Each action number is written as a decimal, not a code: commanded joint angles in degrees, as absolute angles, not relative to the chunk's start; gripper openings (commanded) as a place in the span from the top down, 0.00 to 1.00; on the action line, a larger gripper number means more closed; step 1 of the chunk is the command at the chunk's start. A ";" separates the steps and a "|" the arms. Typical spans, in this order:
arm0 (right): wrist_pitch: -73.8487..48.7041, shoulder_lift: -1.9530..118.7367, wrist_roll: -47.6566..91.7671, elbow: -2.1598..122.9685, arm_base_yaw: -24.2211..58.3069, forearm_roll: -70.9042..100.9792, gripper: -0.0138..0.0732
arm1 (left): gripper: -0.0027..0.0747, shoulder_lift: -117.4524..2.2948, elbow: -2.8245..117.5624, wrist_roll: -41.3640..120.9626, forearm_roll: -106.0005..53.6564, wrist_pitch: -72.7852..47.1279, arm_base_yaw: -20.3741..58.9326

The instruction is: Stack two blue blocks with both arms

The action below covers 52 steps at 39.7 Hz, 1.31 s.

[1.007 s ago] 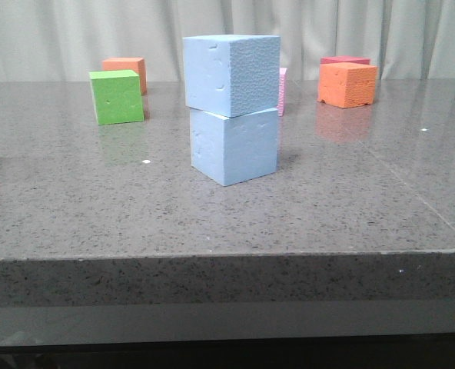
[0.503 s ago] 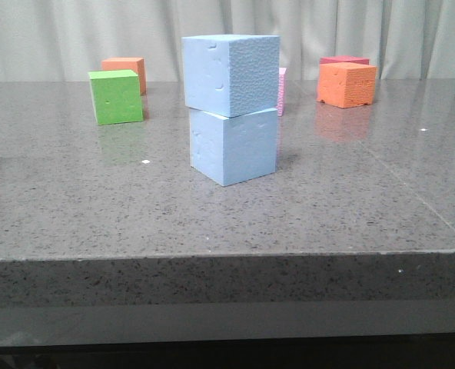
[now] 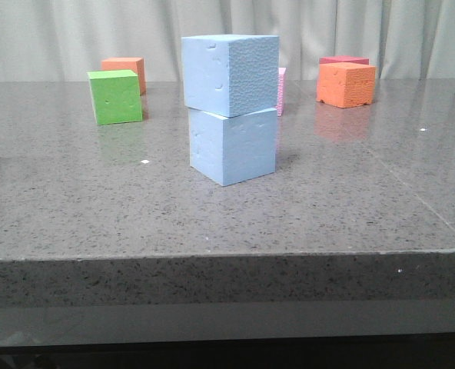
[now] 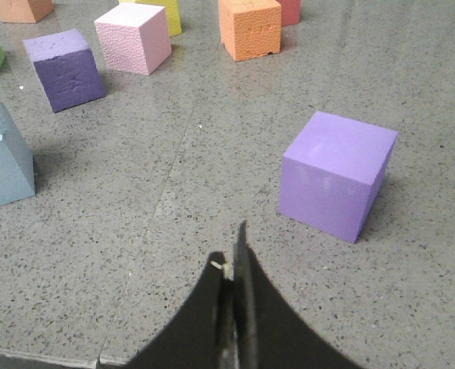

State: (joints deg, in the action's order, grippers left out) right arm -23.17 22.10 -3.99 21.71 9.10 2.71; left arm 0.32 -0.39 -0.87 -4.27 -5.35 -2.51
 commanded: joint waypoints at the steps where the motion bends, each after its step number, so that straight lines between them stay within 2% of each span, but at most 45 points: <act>1: -18.99 22.30 -3.85 23.13 8.76 2.09 0.88 | 0.99 1.25 -0.47 -1.21 -4.75 -0.47 -2.55; 30: -17.48 22.01 -2.83 22.38 8.59 0.00 0.88 | 0.99 1.25 -0.47 -1.21 -4.75 -0.47 -2.55; 41: -2.29 14.13 4.22 11.70 4.88 2.05 0.88 | 0.99 1.25 -0.47 -1.21 -4.75 -0.47 -2.55; 52: -4.02 2.14 4.22 0.96 3.33 2.36 0.88 | 0.99 1.25 -0.47 -1.21 -4.75 -0.57 -2.55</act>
